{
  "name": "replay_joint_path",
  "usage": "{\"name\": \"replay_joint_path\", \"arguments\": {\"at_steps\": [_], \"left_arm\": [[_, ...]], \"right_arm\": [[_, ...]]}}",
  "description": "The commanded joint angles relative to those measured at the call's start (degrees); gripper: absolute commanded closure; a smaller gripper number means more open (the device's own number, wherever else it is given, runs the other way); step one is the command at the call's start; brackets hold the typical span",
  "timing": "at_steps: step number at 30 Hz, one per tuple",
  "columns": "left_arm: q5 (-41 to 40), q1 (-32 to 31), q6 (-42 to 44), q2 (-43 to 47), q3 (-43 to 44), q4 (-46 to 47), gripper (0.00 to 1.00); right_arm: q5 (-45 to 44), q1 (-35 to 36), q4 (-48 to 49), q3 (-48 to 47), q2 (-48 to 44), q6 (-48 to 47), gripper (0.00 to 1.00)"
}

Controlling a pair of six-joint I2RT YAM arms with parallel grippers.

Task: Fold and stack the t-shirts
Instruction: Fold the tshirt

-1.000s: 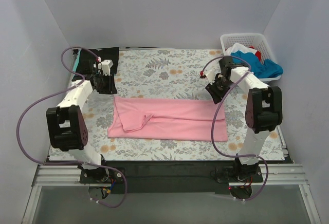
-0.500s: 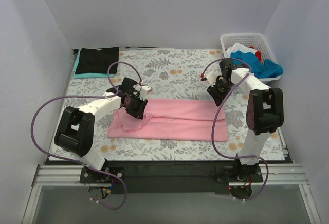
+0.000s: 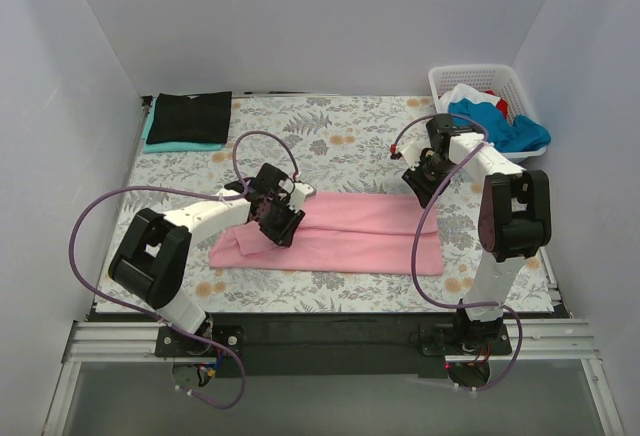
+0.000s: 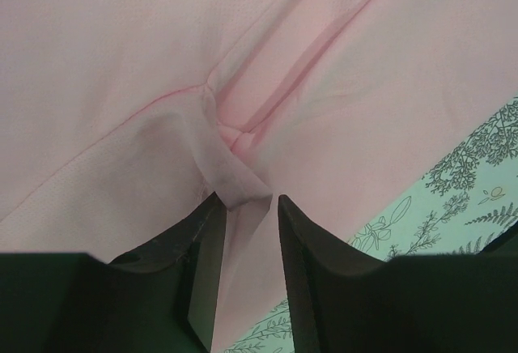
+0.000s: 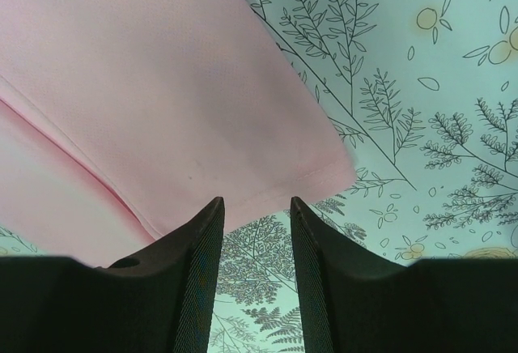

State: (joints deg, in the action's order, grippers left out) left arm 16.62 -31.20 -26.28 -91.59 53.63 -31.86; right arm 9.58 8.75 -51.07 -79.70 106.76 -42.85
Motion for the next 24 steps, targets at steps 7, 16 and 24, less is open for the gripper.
{"name": "replay_joint_path", "arguments": {"at_steps": [7,16,24], "left_arm": [[-2.56,0.09,3.17,3.6,-1.51,-1.45,0.68],[-4.84,4.56,0.71,9.33,-1.33,-3.74,0.69],[-8.89,9.66,1.41,3.71,-2.3,-4.62,0.69]], "right_arm": [[2.37,-0.05,-1.23,-1.86,2.05,-0.13,0.55],[2.02,1.79,-1.58,-2.39,3.37,-0.57,0.57],[-2.11,2.14,-0.7,3.14,4.42,-3.29,0.6]]}}
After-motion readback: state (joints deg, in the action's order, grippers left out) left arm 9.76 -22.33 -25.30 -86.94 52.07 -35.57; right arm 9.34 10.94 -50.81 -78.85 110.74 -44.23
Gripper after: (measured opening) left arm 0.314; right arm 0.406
